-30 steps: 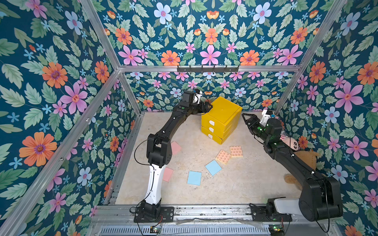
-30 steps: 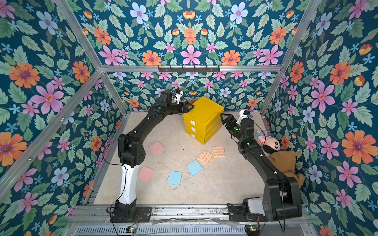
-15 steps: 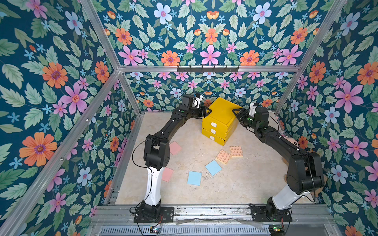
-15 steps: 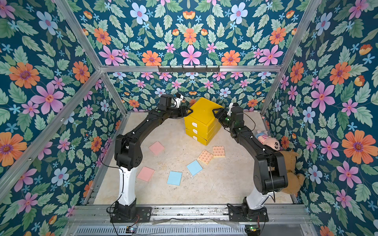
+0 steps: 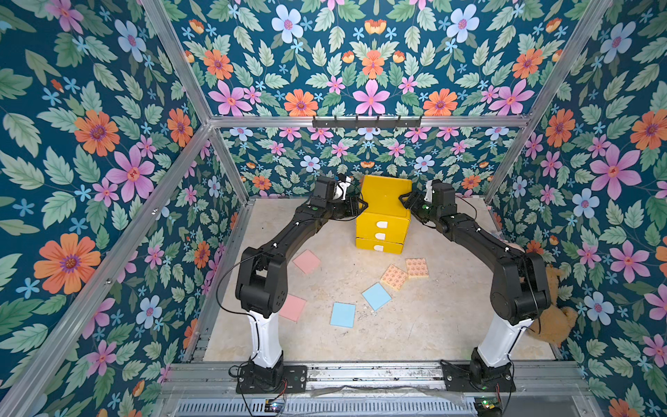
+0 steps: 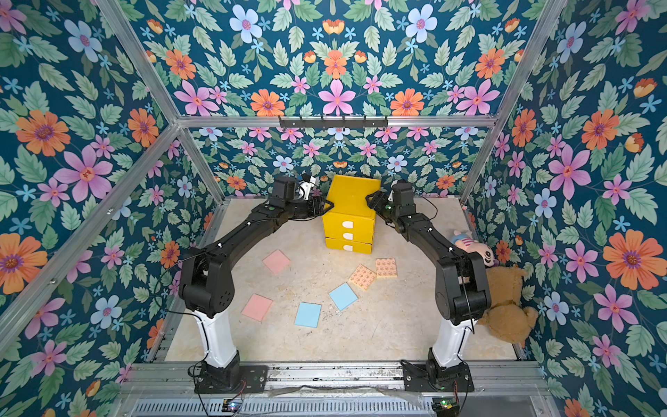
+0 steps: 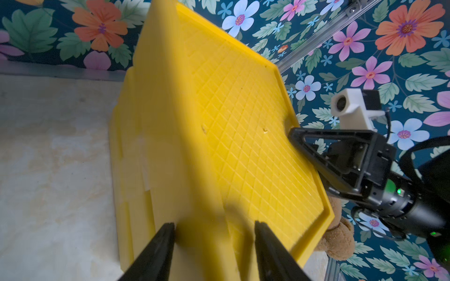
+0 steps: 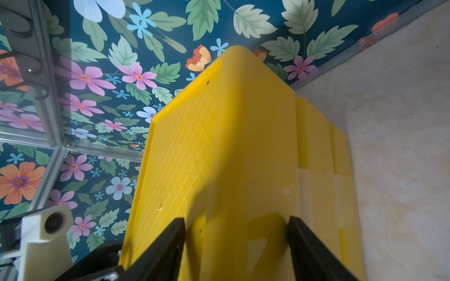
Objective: Please put the sticky notes in the drawer by color
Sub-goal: Adjust the storage box at the center of the board.
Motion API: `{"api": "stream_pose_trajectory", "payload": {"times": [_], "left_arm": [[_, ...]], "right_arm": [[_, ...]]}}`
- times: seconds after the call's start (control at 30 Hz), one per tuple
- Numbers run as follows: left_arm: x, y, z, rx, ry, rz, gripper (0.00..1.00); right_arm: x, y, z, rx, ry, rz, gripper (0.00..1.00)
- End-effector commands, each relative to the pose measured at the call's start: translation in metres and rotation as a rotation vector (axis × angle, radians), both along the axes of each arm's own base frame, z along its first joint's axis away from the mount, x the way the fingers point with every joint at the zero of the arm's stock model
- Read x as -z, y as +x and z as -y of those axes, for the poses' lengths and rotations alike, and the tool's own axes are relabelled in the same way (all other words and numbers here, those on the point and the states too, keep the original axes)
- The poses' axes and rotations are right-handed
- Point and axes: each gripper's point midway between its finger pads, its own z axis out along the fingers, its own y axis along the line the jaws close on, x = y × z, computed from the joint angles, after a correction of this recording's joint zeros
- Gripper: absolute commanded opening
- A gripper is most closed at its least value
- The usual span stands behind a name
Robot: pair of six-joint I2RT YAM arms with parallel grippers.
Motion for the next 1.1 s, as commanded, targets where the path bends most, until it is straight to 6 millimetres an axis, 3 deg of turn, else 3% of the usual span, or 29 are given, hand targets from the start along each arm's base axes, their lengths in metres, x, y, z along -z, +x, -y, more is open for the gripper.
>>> {"api": "stream_pose_trajectory", "payload": {"times": [0.0,0.2,0.33,0.47,0.57,0.63,0.67,0.7,0.8,0.87,1.07], "left_arm": [[-0.029,-0.011,0.001,0.007,-0.04,0.09,0.59],[-0.036,-0.028,-0.029,-0.099,0.021,0.122,0.59],[-0.032,-0.036,-0.036,-0.113,0.033,0.115,0.58],[-0.037,-0.038,-0.047,-0.163,0.06,0.139,0.58],[-0.05,-0.036,-0.063,-0.233,0.109,0.186,0.63],[-0.058,-0.035,-0.072,-0.266,0.148,0.21,0.71],[-0.06,-0.035,-0.075,-0.274,0.161,0.217,0.74],[-0.062,-0.034,-0.077,-0.283,0.176,0.219,0.77],[-0.059,-0.028,-0.085,-0.33,0.212,0.187,0.89],[-0.052,-0.023,-0.088,-0.354,0.242,0.142,0.99],[-0.021,-0.017,-0.081,-0.332,0.267,0.037,0.99]], "right_arm": [[0.005,-0.019,-0.035,-0.146,0.019,-0.041,0.71],[0.011,-0.025,-0.062,-0.204,0.014,-0.055,0.69],[0.014,-0.022,-0.065,-0.212,0.006,-0.061,0.69],[-0.005,-0.018,-0.052,-0.166,-0.092,-0.028,0.75],[-0.037,-0.026,-0.032,-0.109,-0.167,0.045,0.83],[-0.055,-0.039,-0.014,-0.054,-0.202,0.095,0.86],[-0.054,-0.045,-0.006,-0.029,-0.217,0.1,0.86],[-0.07,-0.058,0.003,-0.002,-0.217,0.136,0.86],[-0.068,-0.087,0.017,0.05,-0.269,0.146,0.86],[-0.061,-0.109,0.018,0.068,-0.315,0.144,0.87],[-0.038,-0.172,-0.01,0.017,-0.304,0.111,0.93]]}}
